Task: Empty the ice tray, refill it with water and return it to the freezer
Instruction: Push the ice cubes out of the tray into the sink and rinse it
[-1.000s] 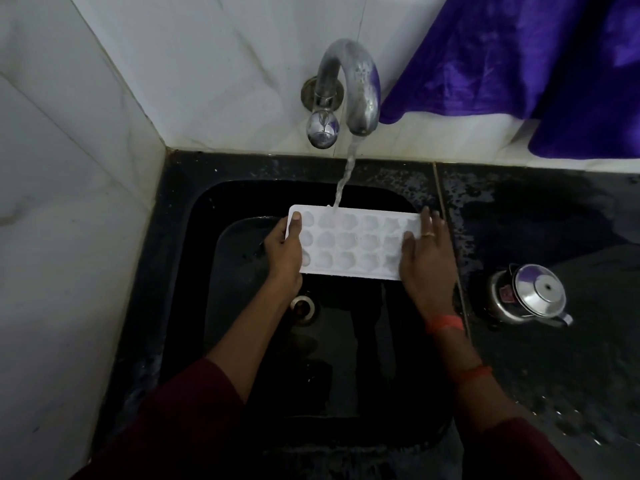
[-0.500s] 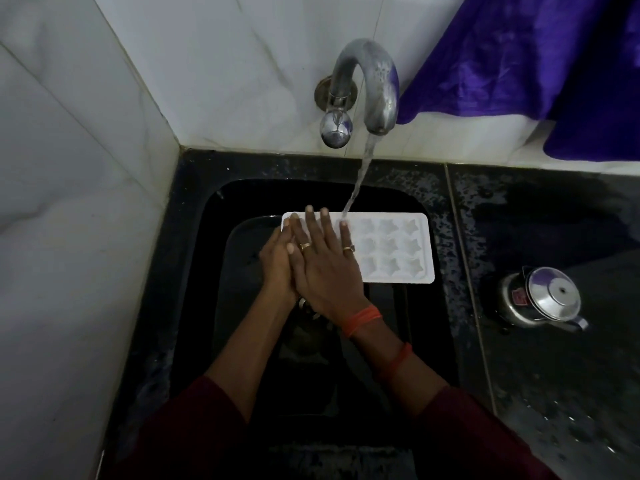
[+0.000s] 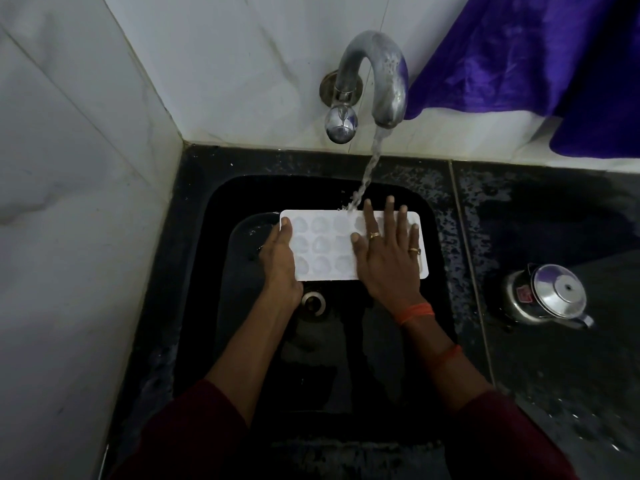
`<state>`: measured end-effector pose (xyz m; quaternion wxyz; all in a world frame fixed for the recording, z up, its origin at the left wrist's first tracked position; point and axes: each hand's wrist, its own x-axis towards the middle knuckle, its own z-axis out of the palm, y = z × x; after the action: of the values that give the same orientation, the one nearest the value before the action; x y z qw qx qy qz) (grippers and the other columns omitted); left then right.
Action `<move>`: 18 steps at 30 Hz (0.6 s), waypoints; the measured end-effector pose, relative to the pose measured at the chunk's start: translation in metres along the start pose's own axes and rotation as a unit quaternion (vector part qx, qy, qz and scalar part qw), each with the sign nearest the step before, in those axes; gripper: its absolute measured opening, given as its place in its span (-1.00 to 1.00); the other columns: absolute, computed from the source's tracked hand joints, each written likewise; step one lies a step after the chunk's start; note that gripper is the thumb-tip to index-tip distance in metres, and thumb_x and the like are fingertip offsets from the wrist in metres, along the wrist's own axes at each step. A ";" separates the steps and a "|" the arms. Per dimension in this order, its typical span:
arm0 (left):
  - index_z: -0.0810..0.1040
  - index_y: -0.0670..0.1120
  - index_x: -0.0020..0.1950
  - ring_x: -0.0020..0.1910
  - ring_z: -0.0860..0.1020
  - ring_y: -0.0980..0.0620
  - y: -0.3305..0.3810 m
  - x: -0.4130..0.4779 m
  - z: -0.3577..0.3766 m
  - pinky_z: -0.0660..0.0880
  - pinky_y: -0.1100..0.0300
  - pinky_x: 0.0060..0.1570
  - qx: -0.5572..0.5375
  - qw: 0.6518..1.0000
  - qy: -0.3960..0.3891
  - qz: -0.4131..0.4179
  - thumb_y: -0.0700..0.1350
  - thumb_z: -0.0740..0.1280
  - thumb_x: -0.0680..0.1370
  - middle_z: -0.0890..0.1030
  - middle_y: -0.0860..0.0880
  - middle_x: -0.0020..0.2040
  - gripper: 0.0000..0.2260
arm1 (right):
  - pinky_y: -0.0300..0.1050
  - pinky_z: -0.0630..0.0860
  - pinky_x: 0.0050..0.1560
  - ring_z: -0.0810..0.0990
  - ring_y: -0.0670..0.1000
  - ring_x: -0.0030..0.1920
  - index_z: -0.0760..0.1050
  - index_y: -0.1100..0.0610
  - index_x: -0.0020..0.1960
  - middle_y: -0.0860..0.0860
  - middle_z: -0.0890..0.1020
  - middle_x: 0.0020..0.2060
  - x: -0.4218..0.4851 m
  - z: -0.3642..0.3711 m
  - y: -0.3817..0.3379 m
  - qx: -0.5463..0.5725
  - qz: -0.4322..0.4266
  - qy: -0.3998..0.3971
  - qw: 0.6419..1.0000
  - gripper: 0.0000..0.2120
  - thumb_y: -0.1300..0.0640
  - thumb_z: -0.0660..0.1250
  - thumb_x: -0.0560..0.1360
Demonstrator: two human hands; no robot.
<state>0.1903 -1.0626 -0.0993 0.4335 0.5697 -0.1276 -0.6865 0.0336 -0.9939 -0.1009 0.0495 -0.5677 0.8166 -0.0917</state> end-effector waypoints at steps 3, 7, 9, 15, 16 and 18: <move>0.66 -0.03 0.27 0.18 0.67 -0.22 -0.001 -0.001 0.003 0.60 -0.26 0.17 -0.011 1.000 0.002 -0.011 0.21 0.49 0.40 0.71 -0.11 0.18 -0.48 | 0.30 -0.11 0.57 -0.12 0.18 0.63 -0.05 0.06 0.65 0.16 -0.05 0.63 -0.002 0.002 -0.027 0.004 -0.050 0.003 0.999 -0.36 -0.22 -0.16 0.67; 0.65 -0.11 0.28 0.14 0.69 -0.11 0.001 -0.008 0.004 0.64 -0.01 0.13 -0.011 1.000 -0.005 -0.017 0.01 0.38 0.62 0.72 -0.10 0.14 -0.70 | 0.30 0.00 0.55 -0.06 0.15 0.63 0.01 -0.03 0.65 0.12 0.01 0.63 -0.013 0.010 -0.068 -0.027 -0.180 0.000 0.983 -0.45 -0.13 -0.07 0.69; 0.65 -0.11 0.28 0.13 0.69 -0.10 0.002 -0.005 -0.001 0.61 -0.07 0.20 -0.024 0.999 -0.005 -0.024 -0.01 0.39 0.62 0.72 -0.10 0.14 -0.71 | 0.27 0.04 0.55 -0.01 0.14 0.63 0.07 -0.05 0.64 0.10 0.06 0.63 -0.012 0.012 -0.071 -0.032 -0.190 0.014 0.981 -0.47 -0.13 -0.04 0.69; 0.65 -0.12 0.26 0.12 0.69 -0.25 0.009 0.000 -0.016 0.60 -0.27 0.16 -0.028 0.999 0.029 -0.014 0.13 0.41 0.56 0.71 -0.18 0.13 -0.60 | 0.27 -0.15 0.58 -0.09 0.14 0.63 -0.06 -0.14 0.64 0.05 -0.06 0.64 0.006 0.009 -0.037 -0.044 -0.156 -0.003 0.987 -0.41 -0.29 -0.13 0.65; 0.66 -0.10 0.26 0.11 0.69 -0.26 0.010 0.002 -0.018 0.60 -0.30 0.14 -0.028 0.999 0.025 -0.013 0.17 0.41 0.52 0.72 -0.18 0.13 -0.56 | 0.28 -0.19 0.57 -0.10 0.14 0.63 -0.07 -0.15 0.64 0.06 -0.06 0.64 0.010 0.009 -0.027 -0.048 -0.137 -0.009 0.989 -0.41 -0.29 -0.14 0.65; 0.66 -0.06 0.25 0.10 0.70 -0.24 0.011 0.004 -0.024 0.60 -0.32 0.13 -0.028 0.999 0.026 -0.013 0.19 0.43 0.49 0.72 -0.15 0.14 -0.55 | 0.32 -0.19 0.56 -0.03 0.18 0.63 0.06 -0.11 0.63 0.09 0.02 0.63 0.016 0.008 -0.008 -0.060 -0.085 -0.007 0.995 -0.41 -0.27 -0.11 0.65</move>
<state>0.2167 -1.0649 -0.1023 0.4435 0.5765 -0.0899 -0.6804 0.0363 -1.0125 -0.1068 0.0131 -0.6373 0.7693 -0.0426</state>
